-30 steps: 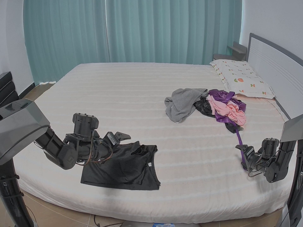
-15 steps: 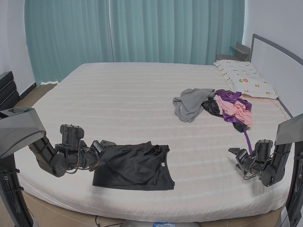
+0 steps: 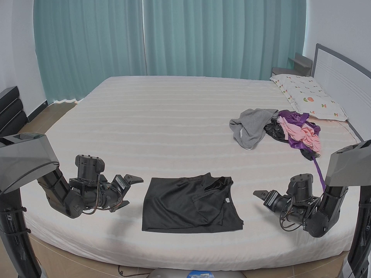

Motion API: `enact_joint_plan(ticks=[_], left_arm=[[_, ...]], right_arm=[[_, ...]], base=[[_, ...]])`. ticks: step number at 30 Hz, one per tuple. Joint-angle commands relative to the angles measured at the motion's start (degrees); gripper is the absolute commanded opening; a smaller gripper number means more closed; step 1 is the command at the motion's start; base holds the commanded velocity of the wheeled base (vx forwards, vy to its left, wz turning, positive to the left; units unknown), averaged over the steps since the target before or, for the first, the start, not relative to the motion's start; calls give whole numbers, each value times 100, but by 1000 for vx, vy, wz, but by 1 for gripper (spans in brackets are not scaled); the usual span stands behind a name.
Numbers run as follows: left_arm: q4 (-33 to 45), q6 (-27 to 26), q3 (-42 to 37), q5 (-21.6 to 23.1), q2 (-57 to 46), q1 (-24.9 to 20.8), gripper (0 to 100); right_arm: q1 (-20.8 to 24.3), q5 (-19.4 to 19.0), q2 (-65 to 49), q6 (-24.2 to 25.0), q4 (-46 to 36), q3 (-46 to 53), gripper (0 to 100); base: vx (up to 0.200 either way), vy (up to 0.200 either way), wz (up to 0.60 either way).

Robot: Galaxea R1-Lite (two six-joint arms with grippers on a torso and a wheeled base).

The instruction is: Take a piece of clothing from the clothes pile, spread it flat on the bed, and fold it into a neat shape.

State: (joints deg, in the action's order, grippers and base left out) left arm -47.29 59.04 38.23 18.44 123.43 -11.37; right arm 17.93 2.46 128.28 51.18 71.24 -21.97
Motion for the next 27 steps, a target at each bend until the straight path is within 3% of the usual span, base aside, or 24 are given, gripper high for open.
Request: enact_joint_plan(ticks=[1,6,9,14,22,27], left_arm=[[0,2,0,-8,32,-5,100],[0,-33,0,-8,50,-5,100],[0,-42,0,-8,50,-14,100],[0,-42,0,-16,58,-14,100],[-9,-50,0,-16,58,-14,100],[-9,-59,0,-16,58,-14,100]], right_arm=[[747,220,-418,-187,-699,-396,100],[1248,501,-532,-257,-1903,-1099,100],[1432,615,-488,-389,-2317,-1451,100],[1511,764,-313,-662,-2888,-1987,100],[1459,1432,-14,-1259,-3881,-2778,100],[1503,1468,188,-1338,-4435,-3138,100]], base=[[0,200,0],[0,200,0],[0,0,0],[0,0,0],[0,0,0],[0,0,0]])
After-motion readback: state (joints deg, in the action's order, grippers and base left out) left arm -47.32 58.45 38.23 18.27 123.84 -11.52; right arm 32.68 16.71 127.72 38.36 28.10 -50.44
